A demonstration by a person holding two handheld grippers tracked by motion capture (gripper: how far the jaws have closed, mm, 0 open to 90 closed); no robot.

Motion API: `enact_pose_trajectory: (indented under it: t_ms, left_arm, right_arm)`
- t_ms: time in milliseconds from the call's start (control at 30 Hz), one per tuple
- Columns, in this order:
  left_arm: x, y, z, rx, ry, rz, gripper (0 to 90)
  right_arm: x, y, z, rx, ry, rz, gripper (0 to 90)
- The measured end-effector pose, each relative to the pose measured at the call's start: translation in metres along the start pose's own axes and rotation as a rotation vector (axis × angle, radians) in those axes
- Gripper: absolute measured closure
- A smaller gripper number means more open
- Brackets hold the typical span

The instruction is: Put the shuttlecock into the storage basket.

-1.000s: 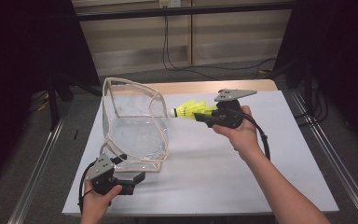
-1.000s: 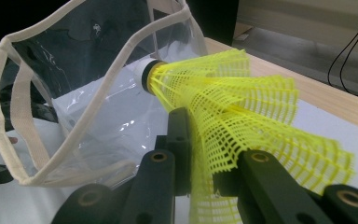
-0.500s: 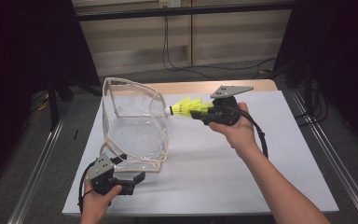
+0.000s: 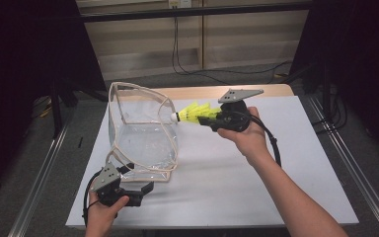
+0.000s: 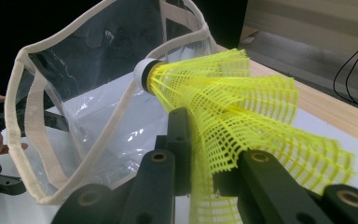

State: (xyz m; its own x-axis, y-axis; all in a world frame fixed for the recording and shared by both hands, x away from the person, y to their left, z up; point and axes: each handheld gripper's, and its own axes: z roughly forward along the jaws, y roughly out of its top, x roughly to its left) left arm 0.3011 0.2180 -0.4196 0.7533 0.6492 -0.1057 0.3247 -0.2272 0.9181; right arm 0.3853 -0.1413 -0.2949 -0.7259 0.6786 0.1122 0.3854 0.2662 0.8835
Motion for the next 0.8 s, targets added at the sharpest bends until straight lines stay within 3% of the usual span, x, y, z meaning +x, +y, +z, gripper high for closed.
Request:
enact_pose_trajectory:
  t_ms: [800]
  left_arm:
    - [0.001,0.0,-0.001,-0.005,0.004,-0.001,2.8]
  right_arm:
    - [0.011,0.013,0.005,0.0,0.021,-0.024,80.2]
